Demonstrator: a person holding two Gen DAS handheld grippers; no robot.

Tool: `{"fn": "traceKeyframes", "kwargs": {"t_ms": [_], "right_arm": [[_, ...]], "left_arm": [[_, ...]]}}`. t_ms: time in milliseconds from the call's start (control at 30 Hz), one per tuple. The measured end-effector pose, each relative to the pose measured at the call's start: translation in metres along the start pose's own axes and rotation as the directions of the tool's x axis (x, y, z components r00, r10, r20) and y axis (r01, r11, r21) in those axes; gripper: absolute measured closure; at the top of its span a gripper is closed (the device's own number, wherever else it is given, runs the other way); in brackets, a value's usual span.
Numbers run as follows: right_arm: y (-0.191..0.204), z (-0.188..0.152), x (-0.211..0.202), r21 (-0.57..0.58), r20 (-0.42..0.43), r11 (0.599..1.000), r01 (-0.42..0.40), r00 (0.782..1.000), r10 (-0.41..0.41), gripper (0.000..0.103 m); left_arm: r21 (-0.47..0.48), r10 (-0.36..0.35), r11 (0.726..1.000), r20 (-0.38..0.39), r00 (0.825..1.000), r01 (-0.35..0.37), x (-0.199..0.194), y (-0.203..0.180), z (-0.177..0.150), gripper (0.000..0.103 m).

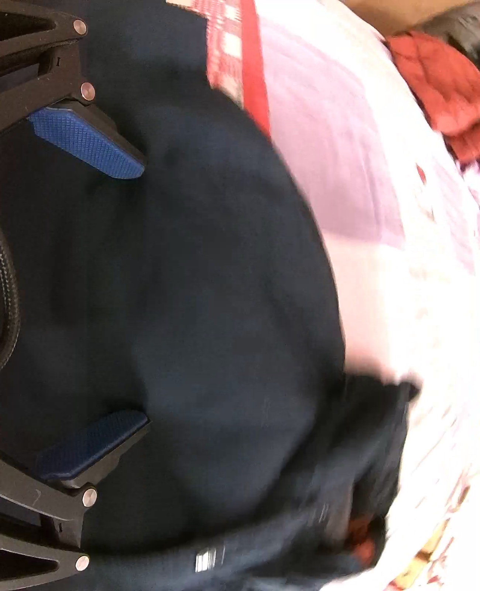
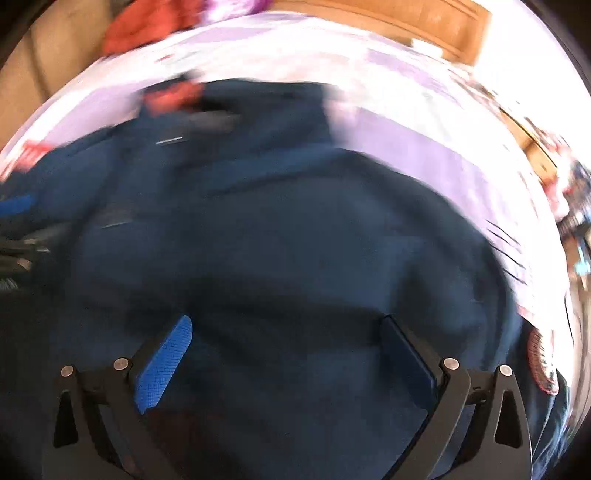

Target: Fold large clothes

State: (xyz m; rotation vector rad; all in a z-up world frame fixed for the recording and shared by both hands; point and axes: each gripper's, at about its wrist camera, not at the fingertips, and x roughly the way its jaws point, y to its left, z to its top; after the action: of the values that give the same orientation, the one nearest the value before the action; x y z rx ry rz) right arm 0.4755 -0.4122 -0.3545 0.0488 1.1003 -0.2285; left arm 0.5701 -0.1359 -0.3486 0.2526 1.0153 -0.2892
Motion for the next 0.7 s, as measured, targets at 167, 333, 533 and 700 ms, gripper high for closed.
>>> {"fn": "traceKeyframes", "kwargs": {"t_ms": [167, 333, 533, 700], "right_arm": [[-0.096, -0.018, -0.001, 0.104, -0.018, 0.992, 0.075, 0.997, -0.073, 0.0], [-0.101, -0.018, -0.006, 0.069, -0.013, 0.994, 0.08, 0.997, -0.08, 0.0], [-0.068, -0.074, -0.042, -0.044, -0.006, 0.997, 0.06, 0.998, -0.06, 0.0], [-0.06, -0.145, -0.086, 0.024, 0.006, 0.996, 0.081, 0.997, -0.082, 0.0]], "left_arm": [[-0.042, 0.037, 0.998, 0.001, 0.999, -0.037, 0.011, 0.046, 0.003, 0.0], [-0.058, 0.043, 0.997, -0.01, 0.999, -0.043, 0.004, 0.053, -0.008, 0.0], [0.036, 0.04, 0.999, 0.0, 0.999, -0.04, -0.036, 0.042, -0.055, 0.0], [0.027, 0.062, 0.998, 0.004, 0.998, -0.062, -0.072, 0.028, -0.098, 0.0]]}}
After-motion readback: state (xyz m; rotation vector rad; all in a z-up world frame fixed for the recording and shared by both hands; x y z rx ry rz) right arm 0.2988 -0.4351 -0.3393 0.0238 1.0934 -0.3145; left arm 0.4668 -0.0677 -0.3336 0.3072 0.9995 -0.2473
